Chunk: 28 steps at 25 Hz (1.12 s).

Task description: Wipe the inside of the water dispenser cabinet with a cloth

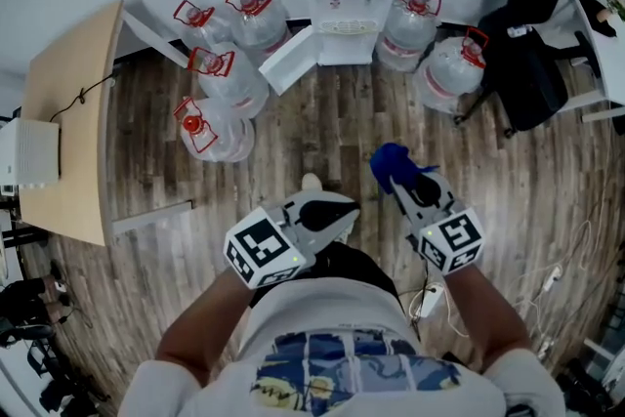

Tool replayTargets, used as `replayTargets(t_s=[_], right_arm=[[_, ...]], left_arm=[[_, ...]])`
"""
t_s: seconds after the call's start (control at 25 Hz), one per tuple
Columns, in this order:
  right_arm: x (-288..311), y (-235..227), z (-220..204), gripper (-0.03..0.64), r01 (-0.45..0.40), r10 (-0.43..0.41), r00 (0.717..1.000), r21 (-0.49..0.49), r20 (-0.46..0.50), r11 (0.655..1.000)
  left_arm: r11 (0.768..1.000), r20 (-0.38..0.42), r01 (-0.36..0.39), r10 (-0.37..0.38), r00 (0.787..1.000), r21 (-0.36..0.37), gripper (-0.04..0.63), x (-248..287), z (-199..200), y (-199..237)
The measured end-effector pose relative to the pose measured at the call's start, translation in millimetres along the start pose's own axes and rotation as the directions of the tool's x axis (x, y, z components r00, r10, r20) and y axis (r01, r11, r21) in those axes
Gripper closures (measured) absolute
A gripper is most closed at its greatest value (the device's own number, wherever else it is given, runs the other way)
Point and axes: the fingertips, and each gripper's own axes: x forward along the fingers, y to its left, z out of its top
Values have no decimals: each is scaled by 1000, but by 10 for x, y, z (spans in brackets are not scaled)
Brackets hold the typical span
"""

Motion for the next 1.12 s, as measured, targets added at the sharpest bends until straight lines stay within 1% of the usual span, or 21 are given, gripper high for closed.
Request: replayTargets(t_s=[0.16,0.36,0.48,0.56,0.72,0.92,1.04,1.12], right_arm=[[333,-254,63,538,12,-12,1000,-18,-24,1000],[882,-633,206,538,28,-31,996,-45,-83,999],[1333,-841,258,538,17,-26,992,-72,-126,997],[1624,-970,243,538,0,-14,989,-95,-147,996],[2221,-1255,114,538,-39,18,985,-117,-171,992],[2962,-1706,-241,538,-102,77,977,-120,-197,987],[3413,-2019,-537,538,-158,127,970,-140,-207,978],[3719,-2245,-773,538,-198,161,964,-171,-210,965]], left_arm=[[999,-10,32,-32,999,-10,592,147,67,286],[995,-22,96,-96,995,-9,592,361,126,739],[992,-21,123,-124,992,-16,592,469,70,1083],[992,-26,130,-130,991,-7,592,561,7,1310],[993,-44,118,-118,992,13,592,754,-120,1793],[997,-22,73,-74,997,-39,592,1097,-265,2379],[997,-1,37,-38,999,-63,592,1457,-377,2715],[997,28,20,-18,999,-74,592,1765,-452,2953]])
